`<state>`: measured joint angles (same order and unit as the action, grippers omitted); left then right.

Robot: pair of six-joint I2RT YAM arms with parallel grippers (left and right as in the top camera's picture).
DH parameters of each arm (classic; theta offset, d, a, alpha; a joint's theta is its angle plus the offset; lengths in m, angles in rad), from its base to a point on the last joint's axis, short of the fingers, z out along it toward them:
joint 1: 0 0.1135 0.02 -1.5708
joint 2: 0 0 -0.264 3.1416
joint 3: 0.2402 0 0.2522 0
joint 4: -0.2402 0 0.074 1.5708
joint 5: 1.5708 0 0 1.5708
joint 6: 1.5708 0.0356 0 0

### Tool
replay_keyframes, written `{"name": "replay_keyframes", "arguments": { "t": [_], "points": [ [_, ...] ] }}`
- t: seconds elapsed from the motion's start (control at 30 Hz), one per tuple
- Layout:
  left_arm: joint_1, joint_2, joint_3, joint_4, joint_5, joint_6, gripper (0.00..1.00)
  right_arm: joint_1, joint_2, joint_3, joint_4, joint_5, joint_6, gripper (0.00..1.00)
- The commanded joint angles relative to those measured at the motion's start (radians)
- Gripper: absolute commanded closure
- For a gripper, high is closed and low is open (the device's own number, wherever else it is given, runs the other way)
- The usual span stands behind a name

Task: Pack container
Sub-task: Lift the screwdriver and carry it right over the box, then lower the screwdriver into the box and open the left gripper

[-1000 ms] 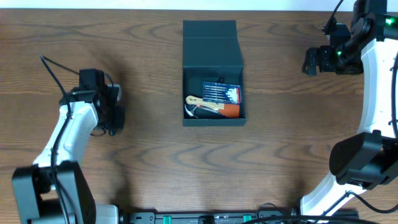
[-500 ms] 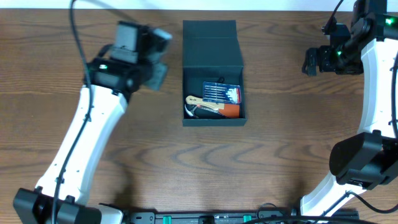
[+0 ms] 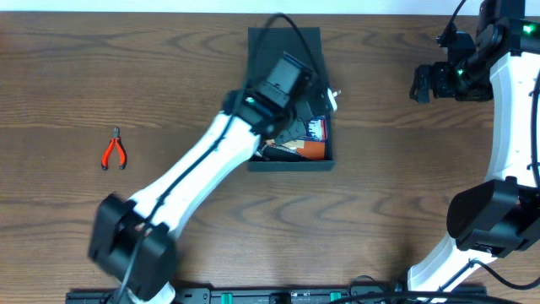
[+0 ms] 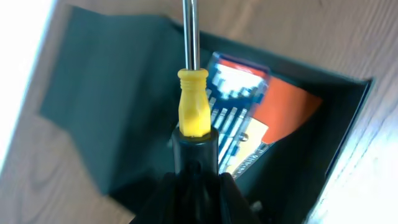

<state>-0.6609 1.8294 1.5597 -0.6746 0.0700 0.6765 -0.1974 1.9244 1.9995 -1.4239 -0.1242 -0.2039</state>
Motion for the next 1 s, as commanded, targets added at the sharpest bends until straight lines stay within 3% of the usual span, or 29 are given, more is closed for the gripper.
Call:
{"name": "replay_keyframes", "arguments": {
  "t": [0.0,0.37,0.67,0.77,0.87,0.9,0.97],
  "points": [
    [0.009,0.064,0.003,-0.01,-0.003,0.046,0.94,-0.005,0.008,-0.005,-0.002,-0.012,-0.014,0.01],
    [0.023,0.225,0.002,-0.02,-0.003,0.045,0.94,-0.005,0.008,-0.005,-0.003,-0.011,-0.014,0.01],
    [0.05,0.237,0.002,-0.021,-0.003,0.044,0.93,-0.005,0.008,-0.005,-0.002,-0.011,-0.014,0.01],
    [0.051,0.236,0.002,-0.026,-0.003,0.04,0.6,-0.005,0.008,-0.005,-0.002,-0.011,-0.014,0.01],
    [0.051,0.235,0.002,-0.035,-0.003,0.037,0.17,-0.005,0.008,-0.005,-0.003,-0.011,-0.014,0.01],
    [0.051,0.235,0.002,-0.038,-0.008,0.031,0.07,-0.005,0.008,-0.005,-0.003,-0.011,-0.014,0.01],
    [0.051,0.228,0.003,-0.051,-0.025,0.026,0.01,-0.005,0.008,-0.005,-0.003,-0.011,-0.014,0.01]
  ]
}}
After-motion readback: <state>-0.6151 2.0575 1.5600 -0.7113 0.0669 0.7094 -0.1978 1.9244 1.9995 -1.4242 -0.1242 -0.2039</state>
